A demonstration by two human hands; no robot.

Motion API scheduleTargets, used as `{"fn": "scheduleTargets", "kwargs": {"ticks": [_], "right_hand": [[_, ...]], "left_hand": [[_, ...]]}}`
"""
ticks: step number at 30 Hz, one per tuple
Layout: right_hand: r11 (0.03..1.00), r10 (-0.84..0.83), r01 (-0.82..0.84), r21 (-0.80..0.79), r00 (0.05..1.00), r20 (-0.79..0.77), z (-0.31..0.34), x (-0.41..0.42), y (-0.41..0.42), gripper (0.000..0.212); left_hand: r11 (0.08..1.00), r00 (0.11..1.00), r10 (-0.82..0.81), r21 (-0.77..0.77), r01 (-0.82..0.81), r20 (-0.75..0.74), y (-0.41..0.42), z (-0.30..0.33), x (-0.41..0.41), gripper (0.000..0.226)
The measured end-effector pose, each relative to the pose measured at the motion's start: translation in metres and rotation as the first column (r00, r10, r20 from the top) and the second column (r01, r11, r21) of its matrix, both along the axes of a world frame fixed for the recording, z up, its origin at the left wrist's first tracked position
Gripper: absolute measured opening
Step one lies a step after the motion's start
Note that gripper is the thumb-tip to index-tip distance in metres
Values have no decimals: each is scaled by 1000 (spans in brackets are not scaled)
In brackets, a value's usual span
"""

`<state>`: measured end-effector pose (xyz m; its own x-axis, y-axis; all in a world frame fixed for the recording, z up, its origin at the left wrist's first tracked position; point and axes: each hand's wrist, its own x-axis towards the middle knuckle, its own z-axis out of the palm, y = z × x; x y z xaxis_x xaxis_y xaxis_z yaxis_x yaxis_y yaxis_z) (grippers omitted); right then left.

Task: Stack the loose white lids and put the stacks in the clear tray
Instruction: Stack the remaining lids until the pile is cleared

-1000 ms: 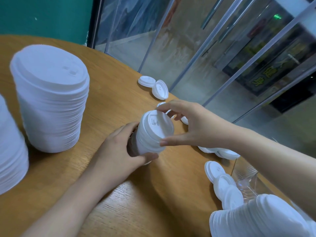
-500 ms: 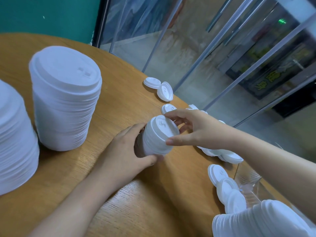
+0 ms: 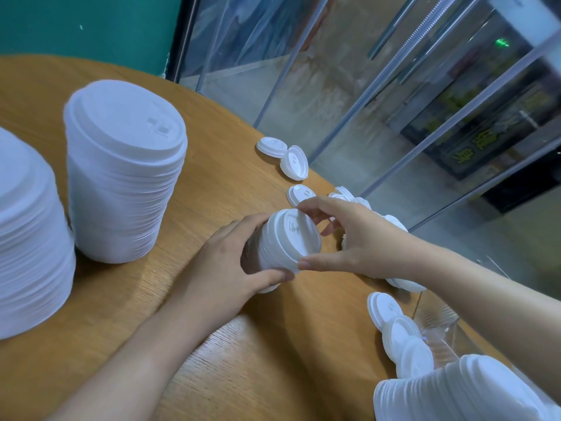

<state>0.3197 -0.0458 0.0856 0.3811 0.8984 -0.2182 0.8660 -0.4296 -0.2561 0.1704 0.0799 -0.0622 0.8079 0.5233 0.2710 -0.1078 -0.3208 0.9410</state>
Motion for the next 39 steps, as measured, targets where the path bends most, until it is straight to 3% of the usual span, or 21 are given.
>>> {"fn": "scheduleTargets", "kwargs": {"ticks": [12, 33, 39], "right_hand": [[999, -26, 28, 25, 997, -68, 2, -1, 1, 75], [994, 106, -108, 8, 988, 114, 7, -6, 5, 78], [987, 157, -160, 6, 975, 156, 7, -4, 6, 66]], "left_hand": [[1000, 1000, 26, -9, -26, -9, 1, -1, -1, 78], [1000, 1000, 5, -13, -5, 3, 3, 0, -1, 73], [1000, 1000, 9, 2, -9, -2, 2, 0, -1, 71]]}}
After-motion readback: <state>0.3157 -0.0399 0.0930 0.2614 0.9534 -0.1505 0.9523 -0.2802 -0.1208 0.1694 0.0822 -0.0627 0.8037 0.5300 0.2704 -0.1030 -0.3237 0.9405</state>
